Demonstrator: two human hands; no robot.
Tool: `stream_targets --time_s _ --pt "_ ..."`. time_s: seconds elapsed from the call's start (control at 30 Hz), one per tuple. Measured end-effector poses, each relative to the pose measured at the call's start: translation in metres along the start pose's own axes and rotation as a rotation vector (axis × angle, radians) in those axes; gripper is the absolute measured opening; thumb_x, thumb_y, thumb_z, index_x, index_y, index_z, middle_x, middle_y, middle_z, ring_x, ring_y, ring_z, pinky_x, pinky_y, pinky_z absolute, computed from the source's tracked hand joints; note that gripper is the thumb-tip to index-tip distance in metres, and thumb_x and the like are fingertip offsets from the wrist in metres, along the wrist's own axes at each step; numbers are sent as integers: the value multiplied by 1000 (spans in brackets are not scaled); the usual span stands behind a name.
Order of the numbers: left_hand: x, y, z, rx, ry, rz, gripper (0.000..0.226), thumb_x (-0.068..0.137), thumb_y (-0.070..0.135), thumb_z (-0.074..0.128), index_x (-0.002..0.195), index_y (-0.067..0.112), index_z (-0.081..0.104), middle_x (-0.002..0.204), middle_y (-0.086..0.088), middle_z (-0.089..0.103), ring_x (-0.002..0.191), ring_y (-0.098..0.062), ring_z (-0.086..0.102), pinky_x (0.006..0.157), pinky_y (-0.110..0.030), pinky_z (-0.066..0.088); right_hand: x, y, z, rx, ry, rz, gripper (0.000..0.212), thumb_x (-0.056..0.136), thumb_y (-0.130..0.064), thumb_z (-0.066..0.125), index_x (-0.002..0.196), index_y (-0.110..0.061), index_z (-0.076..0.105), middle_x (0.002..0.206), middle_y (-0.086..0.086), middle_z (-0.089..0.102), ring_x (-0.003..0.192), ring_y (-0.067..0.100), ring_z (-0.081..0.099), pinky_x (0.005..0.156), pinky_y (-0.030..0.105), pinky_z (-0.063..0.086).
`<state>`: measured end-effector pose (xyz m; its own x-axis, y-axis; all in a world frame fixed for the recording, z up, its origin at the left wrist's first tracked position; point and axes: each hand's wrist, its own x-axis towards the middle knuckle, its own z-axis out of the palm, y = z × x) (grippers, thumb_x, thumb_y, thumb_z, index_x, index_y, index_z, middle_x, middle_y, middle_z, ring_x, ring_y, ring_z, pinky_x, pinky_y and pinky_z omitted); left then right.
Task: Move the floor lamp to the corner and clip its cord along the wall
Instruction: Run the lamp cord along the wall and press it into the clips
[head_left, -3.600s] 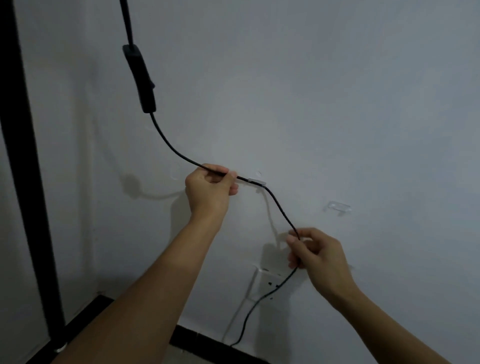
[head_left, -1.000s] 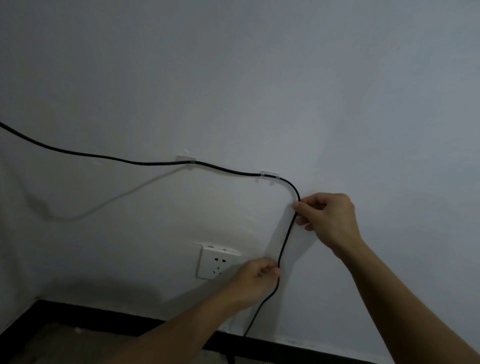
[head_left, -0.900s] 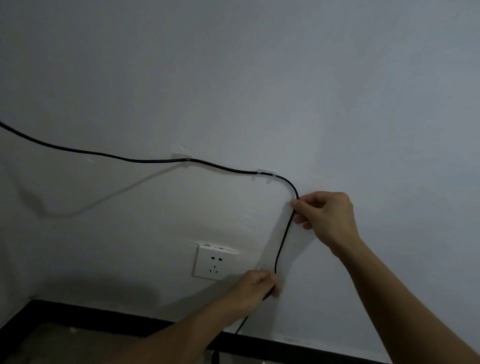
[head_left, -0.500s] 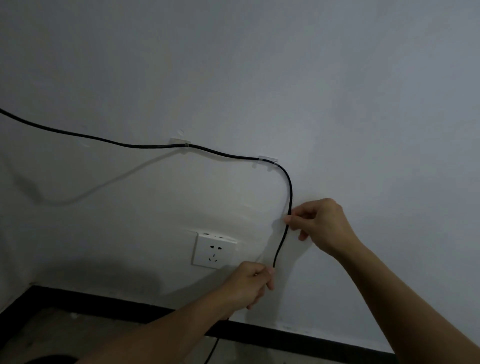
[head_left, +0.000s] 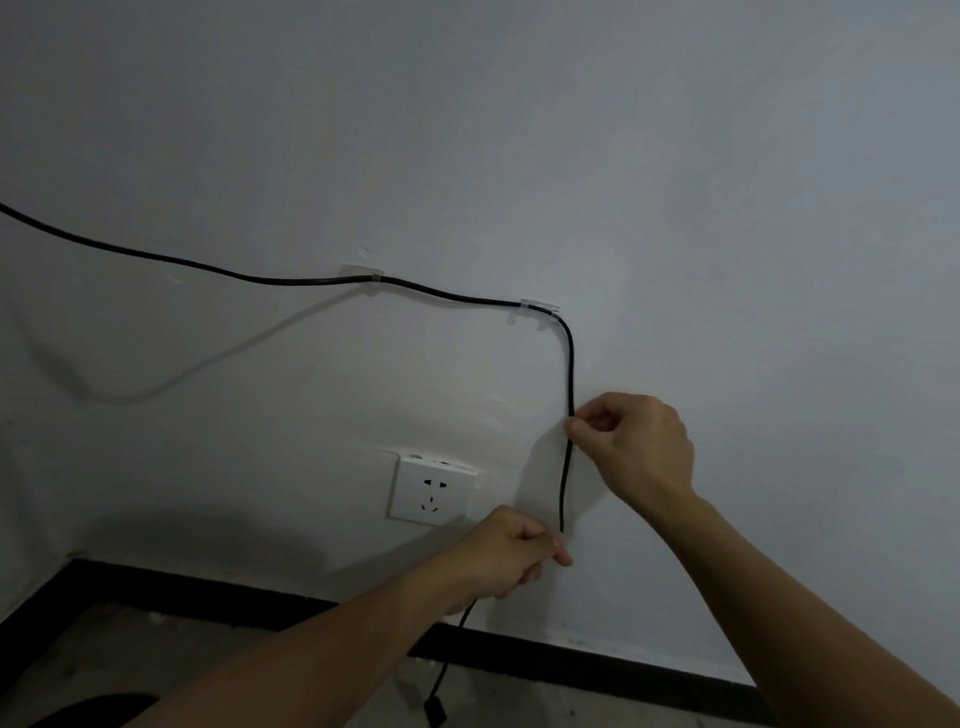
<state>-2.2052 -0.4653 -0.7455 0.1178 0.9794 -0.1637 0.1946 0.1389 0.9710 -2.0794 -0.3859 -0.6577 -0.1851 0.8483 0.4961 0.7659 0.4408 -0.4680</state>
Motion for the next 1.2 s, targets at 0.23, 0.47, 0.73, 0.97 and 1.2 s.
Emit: stream_targets --time_s 0.23,0.47,0.73,0.97,1.2 --pt "-1 10 5 75 2 67 33 97 18 47 105 -5 69 50 12 52 33 2 42 37 -5 31 6 13 -13 28 -210 41 25 75 -48 77 60 -28 71 54 -12 69 45 1 56 47 24 41" --pt "1 9 6 77 -10 72 28 96 22 51 107 3 69 56 1 44 44 -1 41 41 -12 33 -1 12 -7 -221 -155 -29 16 80 -45 72 80 -30 78 74 -11 74 64 10 62 50 20 37" --pt "-5 -4 -10 88 40 48 26 94 22 55 95 0 69 61 -3 50 50 -9 44 45 -20 40 -3 9 -4 -185 -208 -48 14 88 -33 66 87 -23 77 77 -6 74 67 14 65 57 25 47" --pt "-3 -15 -34 274 314 109 26 91 21 60 84 -1 72 65 -5 61 52 -6 51 47 -7 38 -9 5 1 -152 -249 -12 25 92 -30 59 74 -21 72 68 -10 73 65 11 65 60 27 49" --pt "-4 -18 -47 523 486 187 19 82 28 67 77 11 73 73 -4 71 69 -15 64 64 -24 48 -13 2 -1 -225 -230 -57 32 94 -36 56 77 -14 72 74 1 74 68 21 68 66 36 57"
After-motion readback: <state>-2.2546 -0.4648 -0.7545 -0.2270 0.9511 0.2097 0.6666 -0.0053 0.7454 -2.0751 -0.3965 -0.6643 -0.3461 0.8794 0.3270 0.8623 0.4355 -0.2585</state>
